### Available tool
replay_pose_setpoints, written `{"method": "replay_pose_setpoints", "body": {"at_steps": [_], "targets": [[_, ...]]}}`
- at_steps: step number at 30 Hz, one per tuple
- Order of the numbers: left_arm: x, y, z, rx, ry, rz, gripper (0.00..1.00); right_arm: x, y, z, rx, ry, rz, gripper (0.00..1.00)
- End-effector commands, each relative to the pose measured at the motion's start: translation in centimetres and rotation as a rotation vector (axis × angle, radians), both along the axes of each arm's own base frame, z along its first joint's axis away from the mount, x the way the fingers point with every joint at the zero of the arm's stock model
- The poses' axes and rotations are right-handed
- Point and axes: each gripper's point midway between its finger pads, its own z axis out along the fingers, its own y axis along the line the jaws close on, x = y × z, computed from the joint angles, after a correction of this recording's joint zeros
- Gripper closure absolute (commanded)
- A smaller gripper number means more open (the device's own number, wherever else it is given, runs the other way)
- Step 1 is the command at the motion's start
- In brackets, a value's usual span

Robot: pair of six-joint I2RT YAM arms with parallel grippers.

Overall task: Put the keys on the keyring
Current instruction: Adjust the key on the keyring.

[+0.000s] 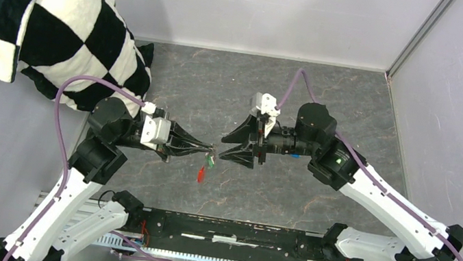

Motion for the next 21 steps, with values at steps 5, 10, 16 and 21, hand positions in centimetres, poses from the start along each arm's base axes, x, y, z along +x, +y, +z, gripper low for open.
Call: {"method": "replay_pose_setpoints", "body": {"at_steps": [5,10,16,21], "targets": [[-0.9,0.2,2.4,-0.041,-0.07,-0.02,0.98,-1.0,-0.1,3.8,0.123,-0.082,0.047,0.49],[-0.8,0.3,2.4,-0.045,-0.071,-0.008,0.98,-1.4,0.7,4.2,0.158,-0.065,0.093,0.56],[-0.7,0.3,2.4,-0.048,-0.073,0.0,0.98,-1.2,1.2,3.1,0.147,-0.032,0.104,0.68],[-0.7,0.3,2.4,-0.049,-0.072,-0.001,0.98,-1.0,1.4,2.4,0.127,-0.02,0.095,0.78]]}}
